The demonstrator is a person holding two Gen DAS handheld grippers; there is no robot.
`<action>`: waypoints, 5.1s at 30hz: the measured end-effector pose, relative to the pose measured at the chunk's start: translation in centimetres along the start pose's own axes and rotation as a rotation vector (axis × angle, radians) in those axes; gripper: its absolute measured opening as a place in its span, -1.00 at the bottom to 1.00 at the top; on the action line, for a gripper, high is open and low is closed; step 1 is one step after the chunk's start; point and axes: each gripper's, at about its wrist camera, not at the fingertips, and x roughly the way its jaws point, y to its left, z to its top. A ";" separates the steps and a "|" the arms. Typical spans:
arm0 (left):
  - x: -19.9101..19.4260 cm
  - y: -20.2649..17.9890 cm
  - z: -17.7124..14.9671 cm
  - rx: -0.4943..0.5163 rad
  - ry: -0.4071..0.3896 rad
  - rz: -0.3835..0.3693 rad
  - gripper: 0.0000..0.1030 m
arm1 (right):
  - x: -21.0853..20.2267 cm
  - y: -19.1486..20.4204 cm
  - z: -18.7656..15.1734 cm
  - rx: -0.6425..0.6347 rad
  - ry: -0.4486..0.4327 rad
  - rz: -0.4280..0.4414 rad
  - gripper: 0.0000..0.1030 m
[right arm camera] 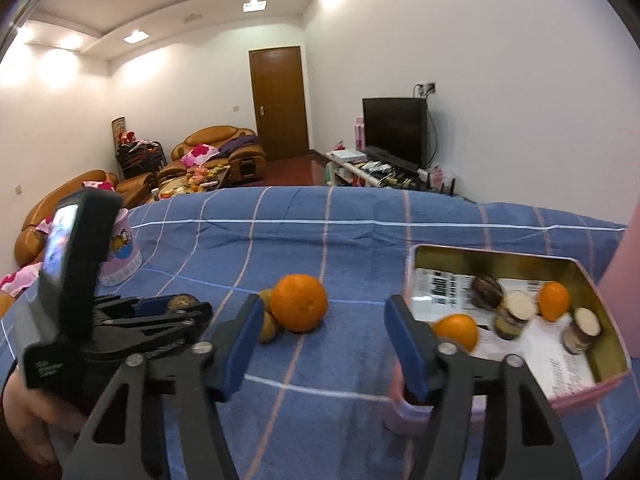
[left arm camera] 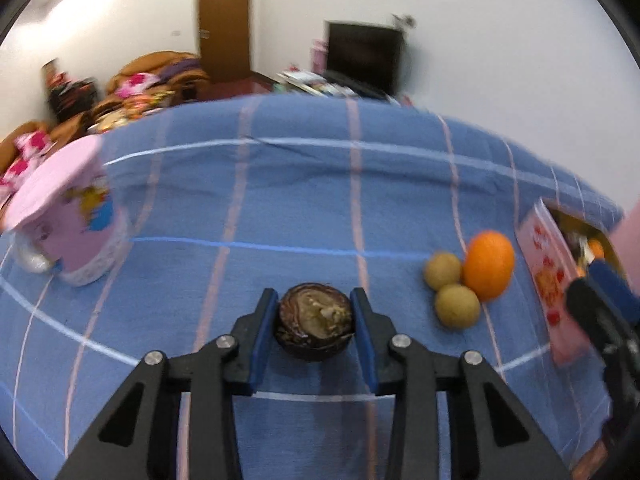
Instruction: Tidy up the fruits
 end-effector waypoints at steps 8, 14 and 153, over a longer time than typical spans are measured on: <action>-0.7 1.6 -0.4 -0.087 -0.057 0.071 -0.25 | 5.1 1.2 1.7 0.007 0.107 0.023 0.22; -1.0 1.7 0.0 -0.067 -0.080 0.117 -0.25 | 8.0 1.0 1.7 0.032 0.215 0.021 0.19; -6.9 -22.2 -5.1 0.171 -0.356 0.034 -0.25 | -10.7 -15.8 -2.7 0.010 -0.145 -0.206 -0.08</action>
